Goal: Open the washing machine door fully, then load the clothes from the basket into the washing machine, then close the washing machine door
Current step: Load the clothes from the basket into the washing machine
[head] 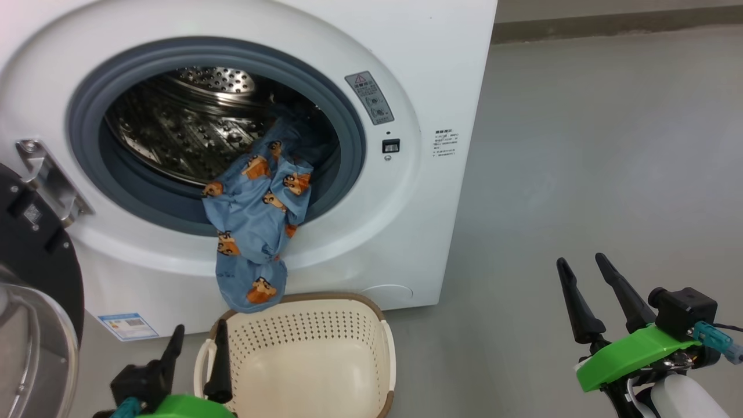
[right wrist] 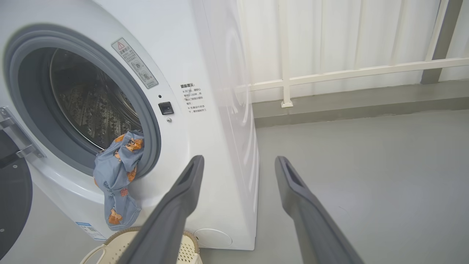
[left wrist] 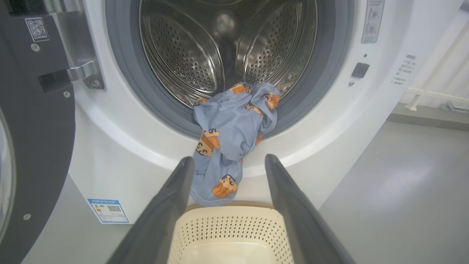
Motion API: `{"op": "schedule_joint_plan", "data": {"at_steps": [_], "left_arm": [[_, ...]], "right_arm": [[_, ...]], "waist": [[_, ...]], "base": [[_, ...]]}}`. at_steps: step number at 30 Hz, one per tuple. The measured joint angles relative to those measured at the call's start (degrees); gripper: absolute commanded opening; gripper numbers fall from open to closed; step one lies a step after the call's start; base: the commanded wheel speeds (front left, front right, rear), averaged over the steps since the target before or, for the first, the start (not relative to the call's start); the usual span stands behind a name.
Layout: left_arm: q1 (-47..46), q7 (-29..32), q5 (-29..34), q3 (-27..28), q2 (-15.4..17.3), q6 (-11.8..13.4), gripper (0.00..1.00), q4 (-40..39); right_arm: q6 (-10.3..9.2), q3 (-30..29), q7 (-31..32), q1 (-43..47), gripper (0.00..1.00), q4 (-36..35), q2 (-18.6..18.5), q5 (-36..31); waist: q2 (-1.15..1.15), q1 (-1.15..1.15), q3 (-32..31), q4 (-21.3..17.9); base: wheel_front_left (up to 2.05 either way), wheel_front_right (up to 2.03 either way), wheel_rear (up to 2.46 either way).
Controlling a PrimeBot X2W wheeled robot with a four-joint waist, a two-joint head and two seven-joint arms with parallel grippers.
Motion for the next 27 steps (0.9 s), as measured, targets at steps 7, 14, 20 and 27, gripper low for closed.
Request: {"op": "schedule_joint_plan", "data": {"at_steps": [7, 14, 20, 27], "left_arm": [[-8.3, 0.0, -0.6, -3.5, 0.4, 0.0, 1.0, 11.1], [-18.4, 0.0, -4.0, -7.0, 2.2, 0.0, 1.0, 21.6], [-26.0, 0.0, -9.5, -9.6, 3.5, 0.0, 1.0, 28.5], [-33.3, 0.4, -11.1, -12.5, 5.8, 0.0, 1.0, 35.6]], "right_arm": [[0.0, -0.1, 0.0, -0.5, 1.0, -0.7, 0.8, -0.4], [0.0, -0.9, 0.0, -3.0, 1.0, -1.4, 2.1, -0.8], [0.0, -1.5, 0.0, -4.7, 1.0, -1.8, 3.0, -0.9], [0.0, -1.9, 0.0, -6.6, 1.0, -3.1, 4.7, -1.6]], "waist": [[0.0, 0.0, 3.1, -1.1], [0.0, 0.0, 7.3, -2.5], [0.0, 0.0, 11.2, -4.2], [0.0, 0.0, 15.8, -6.2]], "base": [[0.0, 0.0, 0.0], [0.0, 0.0, 0.0], [0.0, 0.0, 0.0], [0.0, 0.0, 0.0]]}}
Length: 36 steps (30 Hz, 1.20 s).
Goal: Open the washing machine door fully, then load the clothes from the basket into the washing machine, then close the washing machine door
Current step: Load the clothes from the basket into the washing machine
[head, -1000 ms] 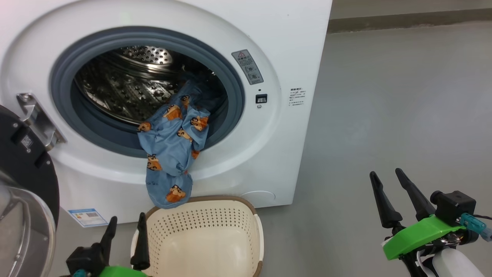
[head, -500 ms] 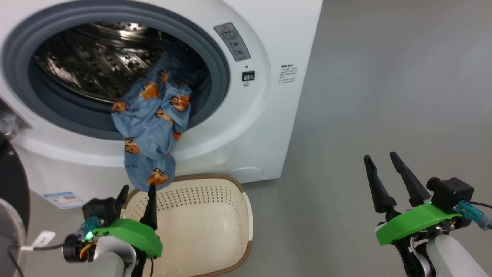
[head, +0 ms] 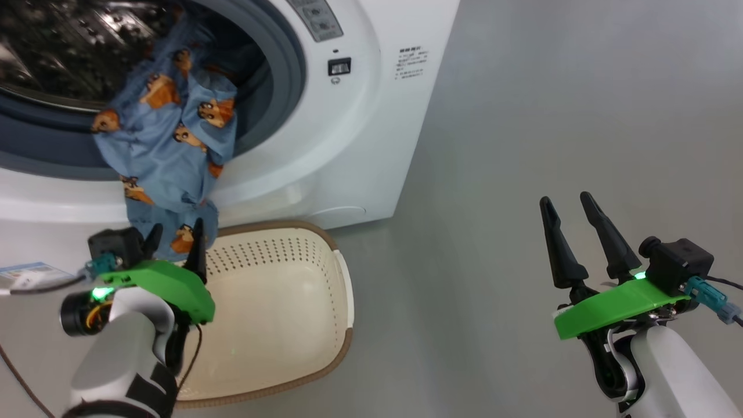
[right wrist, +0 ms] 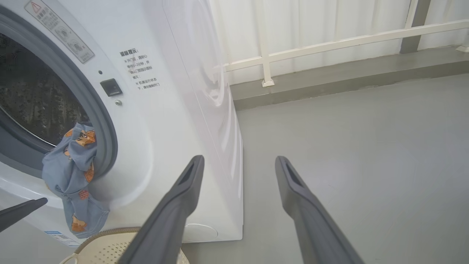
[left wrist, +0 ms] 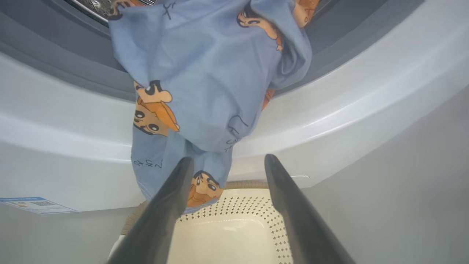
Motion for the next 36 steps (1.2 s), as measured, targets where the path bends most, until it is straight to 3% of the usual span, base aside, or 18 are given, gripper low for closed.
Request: {"op": "schedule_joint_plan", "data": {"at_steps": [7, 11, 22, 23, 24, 25, 32, 36], "left_arm": [[-6.9, 0.3, -0.3, 0.3, 1.1, 0.2, 1.0, 6.2], [-9.8, 2.3, -3.5, 2.8, 1.1, 0.2, 1.0, 8.1], [-13.6, 1.0, -5.7, 5.1, 2.9, 2.0, 1.0, 9.4], [-13.6, 0.9, -5.7, 5.1, 3.0, 2.0, 0.34, 9.5], [-13.6, 0.5, -5.7, 5.2, 3.1, 2.0, 0.07, 9.5], [-13.6, 0.5, -5.7, 5.2, 3.3, 2.0, 0.0, 9.5], [-13.6, -0.1, -5.4, 4.3, 3.2, 1.4, 0.0, 8.3], [-12.8, -0.1, -4.1, 5.2, 3.6, 1.2, 0.0, 1.7]], "right_arm": [[0.0, -1.2, 0.0, -1.0, 1.0, -1.0, 1.4, -1.8], [0.0, -1.2, 0.0, -1.5, 1.0, -1.3, 1.7, -1.8], [0.0, -1.5, 0.0, -3.2, 1.0, -1.8, 2.7, -2.0], [0.0, -1.5, 0.0, -3.2, 1.0, -1.8, 2.7, -2.0], [0.0, -1.6, 0.0, -3.2, 1.0, -1.8, 2.8, -2.3], [0.0, -1.6, 0.0, -3.2, 1.0, -1.8, 2.9, -2.4], [0.0, -1.6, 0.0, -3.2, 1.0, -1.5, 2.7, -2.3], [0.0, -1.5, 0.0, -3.2, 1.0, -1.3, 2.7, -2.3]], "waist": [[0.0, 0.0, 4.5, -1.6], [0.0, 0.0, 6.8, -2.5], [0.0, 0.0, 10.0, -4.8], [0.0, 0.0, 10.0, -4.8], [0.0, 0.0, 10.0, -4.8], [0.0, 0.0, 9.9, -4.8], [0.0, 0.0, 9.5, -3.6], [0.0, 0.0, 8.6, -3.2]], "base": [[0.0, 0.0, 0.0], [0.0, 0.0, 0.0], [0.0, 0.0, 0.0], [0.0, 0.0, 0.0], [0.0, 0.0, 0.0], [0.0, 0.0, 0.0], [0.0, 0.0, 0.0], [0.0, 0.0, 0.0]]}}
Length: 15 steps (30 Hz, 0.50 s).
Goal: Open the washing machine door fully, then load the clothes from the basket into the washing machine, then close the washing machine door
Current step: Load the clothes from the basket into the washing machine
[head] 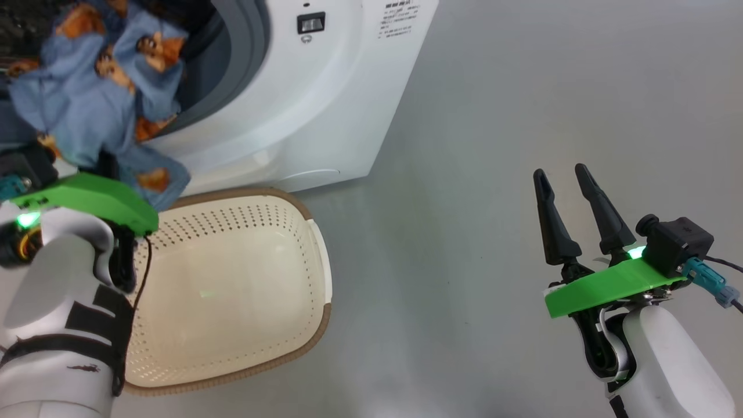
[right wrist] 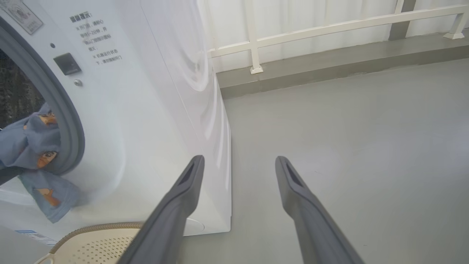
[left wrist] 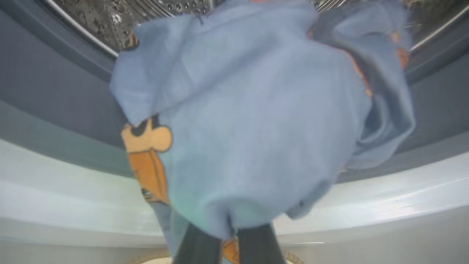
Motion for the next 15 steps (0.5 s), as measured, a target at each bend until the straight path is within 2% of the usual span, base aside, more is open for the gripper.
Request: {"op": "schedule_joint_plan", "data": {"at_steps": [4, 8, 15], "left_arm": [[2.4, -0.1, 2.2, 0.5, -0.1, -0.5, 0.0, -6.6], [3.2, -0.1, 3.5, 0.9, 0.0, -0.6, 0.0, -9.3], [-3.0, -0.1, 4.2, 0.8, 0.7, -0.6, 0.0, -5.6]], "right_arm": [[0.0, -0.1, 0.0, 0.2, 1.0, 0.2, 0.0, 0.1], [0.0, 0.1, 0.0, 0.2, 1.0, 0.4, 0.1, 0.5], [0.0, 1.0, 0.0, 0.1, 1.0, 0.3, 0.6, 0.6]], "waist": [[0.0, 0.0, -0.8, 0.5], [0.0, 0.0, -1.2, 1.2], [0.0, 0.0, 0.2, 0.5]], "base": [[0.0, 0.0, 0.0], [0.0, 0.0, 0.0], [0.0, 0.0, 0.0]]}}
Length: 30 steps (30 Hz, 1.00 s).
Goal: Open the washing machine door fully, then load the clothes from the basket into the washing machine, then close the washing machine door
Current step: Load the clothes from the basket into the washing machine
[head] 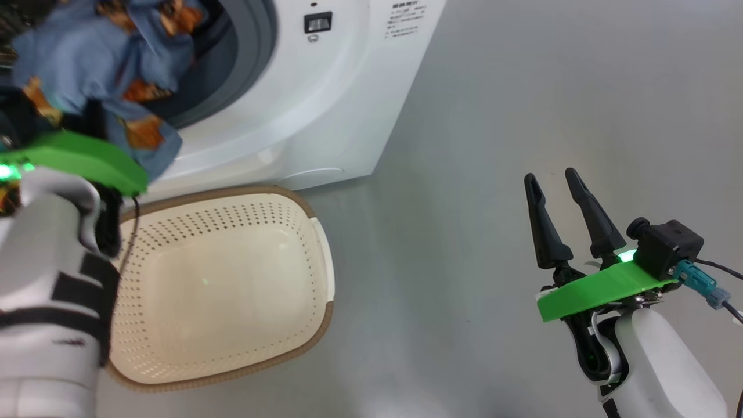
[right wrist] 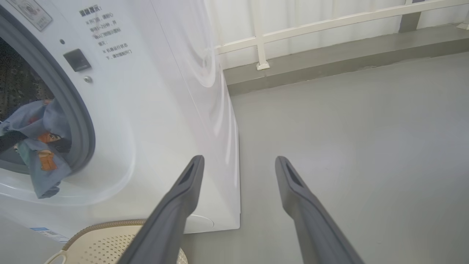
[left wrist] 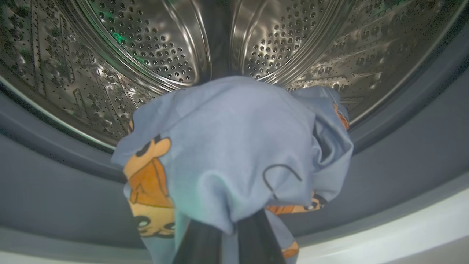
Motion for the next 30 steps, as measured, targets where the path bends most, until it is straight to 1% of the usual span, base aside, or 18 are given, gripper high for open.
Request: {"op": "schedule_joint_plan", "data": {"at_steps": [5, 6, 7, 10, 11, 12, 17, 22, 23, 24, 26, 30], "left_arm": [[-6.7, 0.3, 0.3, 0.0, 2.8, 0.1, 0.0, 4.3], [-6.7, 0.3, 0.3, 0.0, 2.8, 0.1, 0.0, 4.3], [-7.7, 0.3, 0.6, 0.0, 3.6, 0.2, 0.0, 5.2], [-10.3, 0.5, 1.0, -0.1, 5.6, 1.1, 0.0, 7.4], [-12.4, 0.7, 1.1, -0.1, 6.4, 1.5, 0.0, 8.4], [-12.4, 0.7, 1.1, -0.1, 6.4, 1.5, 0.0, 8.4], [-17.8, 0.7, 2.0, -0.6, 7.9, 2.4, 0.0, 8.8], [-20.7, 0.2, 3.6, -1.1, 8.5, 4.4, 0.0, 9.4], [-21.2, 0.2, 4.1, -1.5, 8.8, 4.9, 0.28, 9.4], [-21.6, 0.1, 4.5, -1.9, 9.1, 5.6, 1.0, 9.6], [-22.2, 0.5, 5.5, -3.0, 9.5, 6.5, 1.0, 10.9], [-22.3, 7.2, 8.5, -6.5, 9.7, 7.8, 1.0, 13.2]], "right_arm": [[0.0, 0.0, 0.0, 0.0, 1.0, -0.3, 0.6, 0.0], [0.0, 0.0, 0.0, 0.0, 1.0, -0.3, 0.6, 0.0], [0.0, 0.1, 0.0, 0.0, 1.0, -0.3, 0.9, 0.0], [0.0, 0.3, 0.0, 0.0, 1.0, -0.8, 1.7, 0.3], [0.0, 0.3, 0.0, 0.0, 1.0, -1.0, 1.9, 0.4], [0.0, 0.3, 0.0, 0.0, 1.0, -1.0, 1.9, 0.4], [0.0, 0.0, 0.0, 0.1, 1.0, -1.5, 2.1, 0.4], [0.0, 0.0, 0.0, 0.3, 1.0, -1.8, 2.6, 0.4], [0.0, 0.0, 0.0, 0.3, 1.0, -1.8, 2.7, 0.4], [0.0, 0.0, 0.0, 0.3, 1.0, -1.8, 2.7, 0.4], [0.0, 0.0, 0.0, 0.3, 1.0, -1.8, 2.8, 0.4], [0.0, 0.0, 0.0, 0.3, 1.0, -1.7, 2.9, 0.4]], "waist": [[0.0, 0.0, 1.5, -2.1], [0.0, 0.0, 1.5, -2.1], [0.0, 0.0, 1.7, -2.7], [0.0, 0.0, 2.4, -4.6], [0.0, 0.0, 2.9, -5.9], [0.0, 0.0, 2.9, -5.9], [0.0, 0.0, 4.7, -8.5], [0.0, 0.0, 6.3, -10.2], [0.0, 0.0, 6.5, -10.4], [0.0, 0.0, 6.7, -10.6], [0.0, 0.0, 6.7, -10.7], [0.0, 0.0, 6.1, -10.5]], "base": [[0.0, 0.0, 0.0], [0.0, 0.0, 0.0], [0.0, 0.0, 0.0], [0.0, 0.0, 0.0], [0.0, 0.0, 0.0], [0.0, 0.0, 0.0], [0.0, 0.0, 0.0], [0.0, 0.0, 0.0], [0.0, 0.0, 0.0], [0.0, 0.0, 0.0], [0.0, 0.0, 0.0], [0.0, 0.0, 0.0]]}}
